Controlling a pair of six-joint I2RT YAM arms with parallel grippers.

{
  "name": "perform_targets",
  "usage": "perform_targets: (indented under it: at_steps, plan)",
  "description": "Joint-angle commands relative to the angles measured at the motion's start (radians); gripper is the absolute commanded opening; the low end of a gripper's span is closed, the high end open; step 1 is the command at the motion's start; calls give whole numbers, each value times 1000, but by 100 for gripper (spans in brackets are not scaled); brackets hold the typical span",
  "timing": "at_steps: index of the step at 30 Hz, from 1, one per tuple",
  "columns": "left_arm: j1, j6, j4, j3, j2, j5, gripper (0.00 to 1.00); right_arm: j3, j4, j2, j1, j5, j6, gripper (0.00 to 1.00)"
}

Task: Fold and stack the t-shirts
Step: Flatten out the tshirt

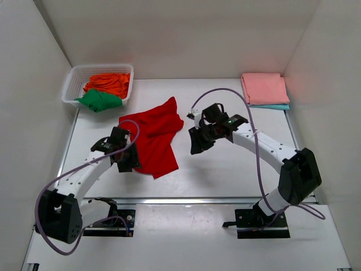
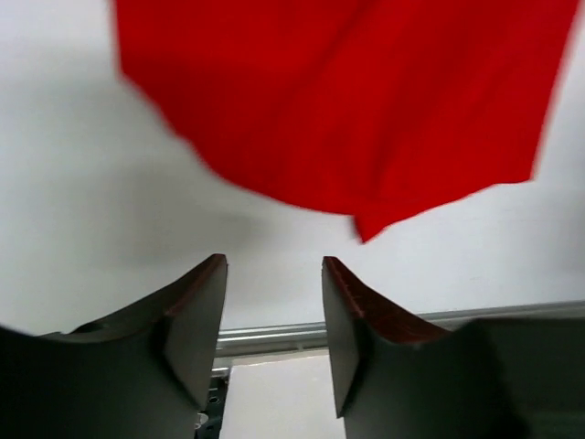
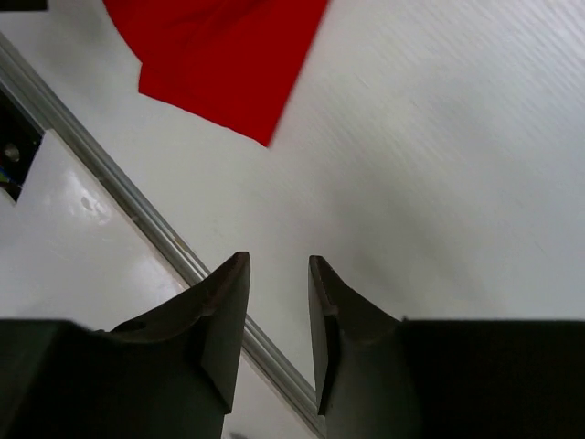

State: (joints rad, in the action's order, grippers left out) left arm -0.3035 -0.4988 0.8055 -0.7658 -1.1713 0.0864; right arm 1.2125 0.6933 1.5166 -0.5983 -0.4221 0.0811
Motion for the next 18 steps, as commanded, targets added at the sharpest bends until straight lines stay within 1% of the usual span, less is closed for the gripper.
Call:
perform_targets:
  at_steps: [1, 2, 4, 6, 9, 12, 13, 15, 18]
  plan:
    - [62, -70, -57, 85, 113, -8, 58, -16, -159, 17, -78, -27, 3, 31]
    - [73, -73, -86, 109, 122, -11, 60, -27, -167, 34, -101, -27, 6, 31]
    - [61, -80, -114, 128, 121, -40, 62, -42, -163, 56, -122, -24, 5, 30]
    - [43, -93, -153, 143, 85, -30, 63, -62, -169, 50, -124, -17, 16, 31]
    - [12, -138, -210, 152, 50, 12, 62, -90, -164, 33, -109, 5, 11, 31]
    - [-35, -199, -267, 154, 38, 45, 64, -111, -155, 14, -69, 65, 14, 32]
    - [-52, -225, -290, 149, 36, 44, 65, -123, -155, 4, -63, 84, 16, 30]
    - [-84, -245, -321, 148, 4, 53, 66, -142, -156, -9, -28, 106, 19, 31]
    - [-129, -242, -351, 140, -63, 39, 66, -174, -153, -27, -2, 112, 23, 31]
